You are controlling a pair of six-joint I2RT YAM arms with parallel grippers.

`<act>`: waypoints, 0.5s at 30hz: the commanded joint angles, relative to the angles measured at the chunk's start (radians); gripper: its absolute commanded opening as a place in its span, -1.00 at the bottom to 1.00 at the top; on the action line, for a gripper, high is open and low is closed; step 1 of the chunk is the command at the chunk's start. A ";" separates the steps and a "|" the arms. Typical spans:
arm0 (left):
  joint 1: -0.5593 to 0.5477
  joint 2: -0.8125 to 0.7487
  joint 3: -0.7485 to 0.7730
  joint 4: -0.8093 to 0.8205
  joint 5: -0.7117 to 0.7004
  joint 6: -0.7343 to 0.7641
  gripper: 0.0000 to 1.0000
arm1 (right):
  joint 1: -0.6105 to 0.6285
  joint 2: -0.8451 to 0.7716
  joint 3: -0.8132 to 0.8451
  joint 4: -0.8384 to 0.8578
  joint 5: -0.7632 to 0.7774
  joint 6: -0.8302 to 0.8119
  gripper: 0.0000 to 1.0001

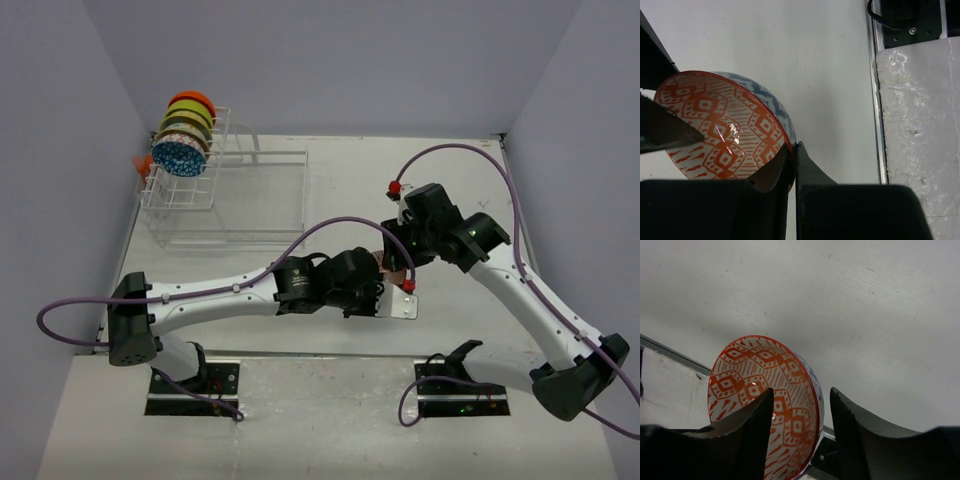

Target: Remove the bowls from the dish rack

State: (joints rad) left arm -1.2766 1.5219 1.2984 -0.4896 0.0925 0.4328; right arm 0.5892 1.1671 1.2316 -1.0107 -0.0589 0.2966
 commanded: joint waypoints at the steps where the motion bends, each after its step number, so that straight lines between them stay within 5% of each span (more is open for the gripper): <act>1: 0.003 -0.019 0.042 0.031 -0.020 0.044 -1.00 | 0.006 -0.009 0.002 -0.029 0.056 -0.002 -0.06; 7: 0.003 -0.034 0.035 0.046 -0.076 0.044 -1.00 | 0.004 0.008 -0.049 -0.012 0.079 0.003 -0.77; 12: 0.003 -0.051 0.029 0.057 -0.143 0.026 -1.00 | 0.006 -0.007 -0.067 0.027 0.103 0.004 -1.00; 14: 0.003 -0.061 0.009 0.092 -0.222 0.008 -0.68 | 0.006 -0.024 -0.069 0.056 0.120 0.016 -1.00; 15: 0.005 -0.072 0.001 0.108 -0.259 -0.020 -0.16 | 0.006 -0.052 -0.075 0.099 0.128 0.021 -1.00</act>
State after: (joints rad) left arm -1.2808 1.5192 1.2957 -0.4873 -0.0002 0.4473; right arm 0.5911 1.1702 1.1641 -0.9890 0.0315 0.2943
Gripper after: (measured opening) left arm 0.300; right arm 0.077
